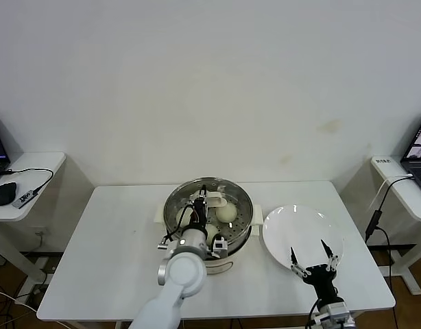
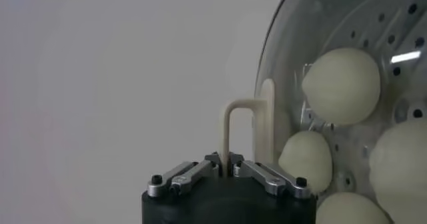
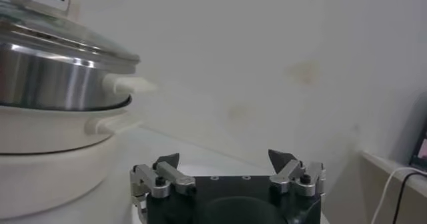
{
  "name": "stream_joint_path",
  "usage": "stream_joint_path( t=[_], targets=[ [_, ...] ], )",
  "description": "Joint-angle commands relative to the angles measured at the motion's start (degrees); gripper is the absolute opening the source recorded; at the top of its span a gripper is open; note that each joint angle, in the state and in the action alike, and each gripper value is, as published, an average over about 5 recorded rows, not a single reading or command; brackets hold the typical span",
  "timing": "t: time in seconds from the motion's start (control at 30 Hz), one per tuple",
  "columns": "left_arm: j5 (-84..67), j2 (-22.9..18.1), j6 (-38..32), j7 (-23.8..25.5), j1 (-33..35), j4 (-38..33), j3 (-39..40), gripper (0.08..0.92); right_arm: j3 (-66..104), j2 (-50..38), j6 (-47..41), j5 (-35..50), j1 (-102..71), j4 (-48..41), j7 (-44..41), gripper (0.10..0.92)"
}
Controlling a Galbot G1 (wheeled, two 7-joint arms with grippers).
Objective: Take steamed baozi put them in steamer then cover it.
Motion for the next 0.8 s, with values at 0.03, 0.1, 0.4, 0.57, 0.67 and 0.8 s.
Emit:
stream_joint_path(
  t=[0.03,0.1,0.4,0.57,0.67,0.8],
  targets=[
    [0.42,-0.36,-0.06,-0.35,0.63,-0.01,0.01,0.147,-0.06,-0.1,0.01,0.06,0.05,0.03,-0.1,0.823],
    [0.45,-0.52,-0.05,-0.53,1.12,-0.33,0.04,0.147,-0.09,-0.13,0.01,0.05,0.05,0.02,-0.14,0.823],
    [0.72,-0.32,-0.14,-0.91,3.87,-3.79,0.24,0.281,-0.26,-0.3,-0.03,0.05,-0.06,0.19,-0.23,0.823],
    [0.18,1.3,-0.3,-0.92,7.65,-9.15,1.12,0.429,-0.35,-0.24,-0.06,-0.02,0.0,0.05,-0.23,0.823],
    [-0.86,3.12,-0.6,-1.49,11.17,-14.27,1.14,0.515,-0.2,-0.28,-0.08,0.01,0.02,-0.08,-0.21,0.823],
    [-4.35,6.56,-1.56,-3.51,18.53,-23.27,-0.69,0.628,0.19,-0.58,-0.08,0.33,-0.04,-0.19,-0.2,0.823]
  ],
)
